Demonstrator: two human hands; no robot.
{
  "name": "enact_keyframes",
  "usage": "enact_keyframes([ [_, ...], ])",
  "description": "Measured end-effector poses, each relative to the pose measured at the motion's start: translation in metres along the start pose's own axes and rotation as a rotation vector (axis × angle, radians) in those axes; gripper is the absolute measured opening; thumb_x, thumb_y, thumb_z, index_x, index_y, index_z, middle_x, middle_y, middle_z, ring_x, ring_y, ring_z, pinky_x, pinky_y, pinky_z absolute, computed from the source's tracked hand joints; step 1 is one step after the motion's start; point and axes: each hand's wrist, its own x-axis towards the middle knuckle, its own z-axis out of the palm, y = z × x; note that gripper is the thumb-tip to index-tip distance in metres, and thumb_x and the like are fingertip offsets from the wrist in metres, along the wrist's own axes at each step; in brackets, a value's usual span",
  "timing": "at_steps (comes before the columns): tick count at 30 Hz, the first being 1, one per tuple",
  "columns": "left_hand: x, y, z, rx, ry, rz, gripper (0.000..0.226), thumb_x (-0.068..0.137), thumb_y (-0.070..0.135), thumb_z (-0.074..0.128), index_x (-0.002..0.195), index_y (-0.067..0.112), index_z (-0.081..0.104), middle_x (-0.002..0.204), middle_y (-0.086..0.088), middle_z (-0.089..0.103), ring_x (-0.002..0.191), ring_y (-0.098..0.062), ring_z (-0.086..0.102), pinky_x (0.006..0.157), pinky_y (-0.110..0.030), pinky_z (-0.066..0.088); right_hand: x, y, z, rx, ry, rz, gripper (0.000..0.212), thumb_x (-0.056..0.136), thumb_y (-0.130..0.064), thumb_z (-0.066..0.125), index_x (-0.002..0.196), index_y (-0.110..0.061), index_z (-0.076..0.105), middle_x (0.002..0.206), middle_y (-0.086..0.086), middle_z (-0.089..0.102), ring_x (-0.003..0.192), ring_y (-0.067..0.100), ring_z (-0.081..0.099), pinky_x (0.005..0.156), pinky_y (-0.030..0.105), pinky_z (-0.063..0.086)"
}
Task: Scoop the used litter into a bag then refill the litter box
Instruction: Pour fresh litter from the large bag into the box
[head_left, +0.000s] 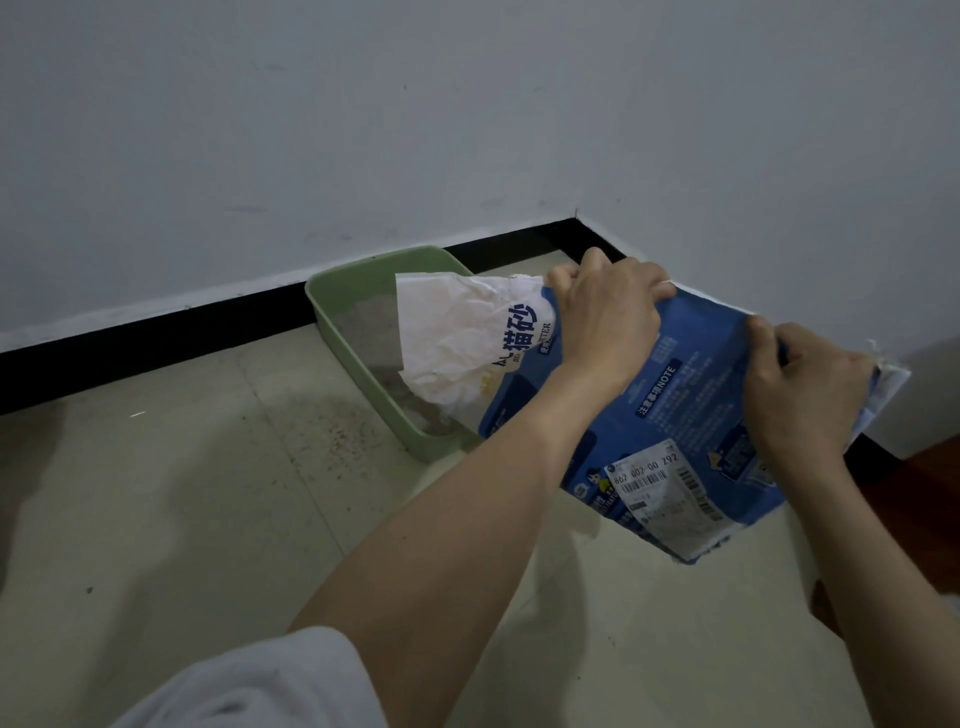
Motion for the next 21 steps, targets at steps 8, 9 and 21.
enact_keyframes([
  [8, 0.0, -0.002, 0.012, -0.018, -0.026, -0.003, 0.026, 0.097, 0.026, 0.046, 0.084, 0.024, 0.068, 0.086, 0.008, 0.067, 0.088, -0.012, 0.039, 0.076, -0.028, 0.012, -0.003, 0.004, 0.002, -0.025, -0.032, 0.039, 0.045, 0.097, -0.024, 0.043, 0.057, -0.006, 0.04, 0.047, -0.003, 0.034, 0.055, 0.026, 0.039, 0.092, 0.038, 0.032],
  [9, 0.0, -0.002, 0.013, -0.021, -0.027, -0.004, 0.026, 0.097, 0.026, 0.046, 0.084, 0.024, 0.068, 0.087, 0.008, 0.067, 0.089, -0.012, 0.039, 0.076, -0.028, 0.012, -0.003, 0.005, 0.002, -0.031, -0.031, 0.041, 0.045, 0.097, -0.024, 0.043, 0.057, -0.005, 0.041, 0.047, -0.001, 0.034, 0.055, 0.026, 0.038, 0.093, 0.037, 0.031],
  [21, 0.003, -0.002, 0.014, -0.104, -0.024, -0.051, 0.023, 0.096, 0.025, 0.048, 0.09, 0.023, 0.07, 0.091, 0.008, 0.066, 0.088, -0.01, 0.035, 0.078, -0.028, 0.014, 0.001, 0.004, 0.004, -0.081, 0.002, 0.018, 0.045, 0.097, -0.025, 0.042, 0.057, -0.005, 0.041, 0.052, 0.006, 0.039, 0.055, 0.026, 0.037, 0.089, 0.033, 0.026],
])
